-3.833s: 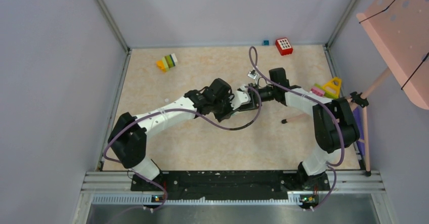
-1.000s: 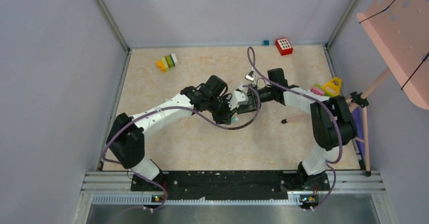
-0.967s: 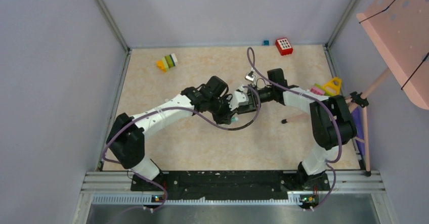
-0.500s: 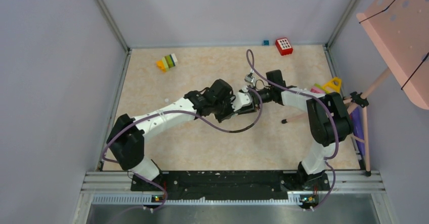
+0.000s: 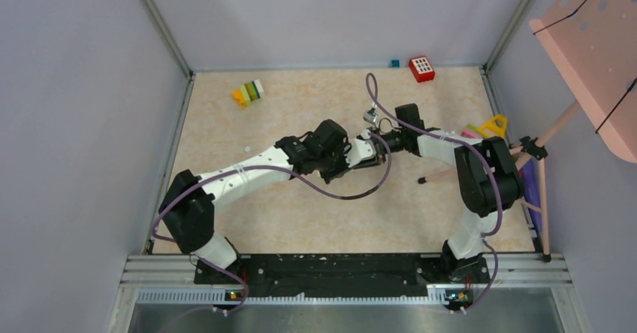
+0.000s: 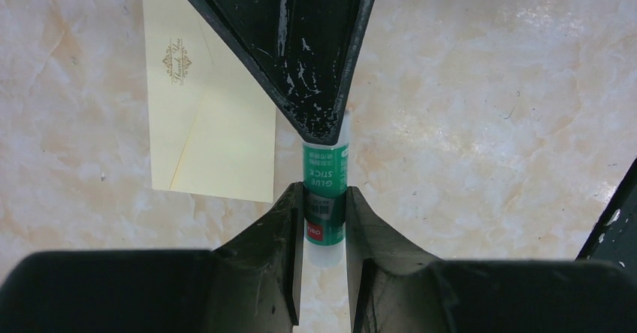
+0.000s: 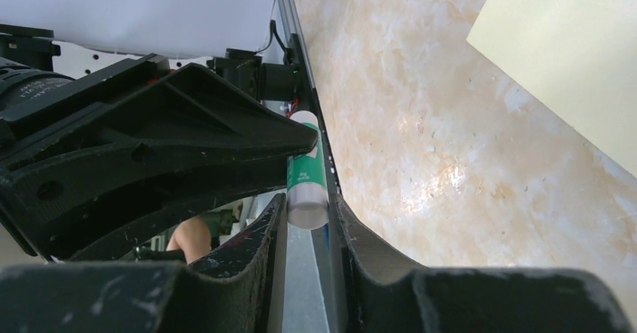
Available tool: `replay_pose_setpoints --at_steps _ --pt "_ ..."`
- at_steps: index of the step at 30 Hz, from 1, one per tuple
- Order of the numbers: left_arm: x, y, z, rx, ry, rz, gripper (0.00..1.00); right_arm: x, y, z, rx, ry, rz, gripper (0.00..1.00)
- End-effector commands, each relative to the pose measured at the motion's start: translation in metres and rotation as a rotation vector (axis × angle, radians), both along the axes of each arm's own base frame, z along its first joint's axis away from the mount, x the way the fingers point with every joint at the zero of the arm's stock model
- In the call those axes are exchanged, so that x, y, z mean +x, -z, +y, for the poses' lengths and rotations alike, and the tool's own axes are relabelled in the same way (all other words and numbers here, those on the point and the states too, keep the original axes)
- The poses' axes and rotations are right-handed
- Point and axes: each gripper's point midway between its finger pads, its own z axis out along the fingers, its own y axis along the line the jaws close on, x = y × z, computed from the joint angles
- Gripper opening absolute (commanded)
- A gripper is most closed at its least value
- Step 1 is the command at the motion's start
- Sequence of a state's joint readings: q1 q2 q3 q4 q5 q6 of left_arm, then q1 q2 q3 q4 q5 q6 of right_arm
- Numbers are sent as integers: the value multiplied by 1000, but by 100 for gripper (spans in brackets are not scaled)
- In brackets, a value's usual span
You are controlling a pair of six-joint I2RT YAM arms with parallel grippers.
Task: Place the letter into the envelope and seal it
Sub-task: Screw the solid glue.
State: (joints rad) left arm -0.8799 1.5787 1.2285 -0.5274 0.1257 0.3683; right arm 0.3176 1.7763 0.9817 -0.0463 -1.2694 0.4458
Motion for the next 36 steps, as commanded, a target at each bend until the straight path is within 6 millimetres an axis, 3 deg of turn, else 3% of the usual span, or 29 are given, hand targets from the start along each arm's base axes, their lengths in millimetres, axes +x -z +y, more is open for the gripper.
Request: replay_pose_setpoints --at_steps 1,7,11,22,26,29,36 --pt "2 -12 -6 -36 -9 -14 0 -1 -6 -1 11 -20 -56 20" --pt "-9 -15 -8 -118 33 198 0 -3 -9 -4 -9 -62 -234 16" --pt "-35 -24 -13 -239 149 467 0 -14 -14 -3 7 -132 -383 17" --pt "-64 -38 -11 -450 298 901 0 -42 -36 1 63 -245 -817 26" --pt "-62 -40 -9 -465 302 930 0 -44 -40 0 65 -240 -865 47" --pt "-57 -39 -6 -435 281 880 0 -44 -46 0 55 -230 -811 56" --pt "-31 -38 -2 -385 159 640 0 -27 -59 -4 59 -140 -536 61"
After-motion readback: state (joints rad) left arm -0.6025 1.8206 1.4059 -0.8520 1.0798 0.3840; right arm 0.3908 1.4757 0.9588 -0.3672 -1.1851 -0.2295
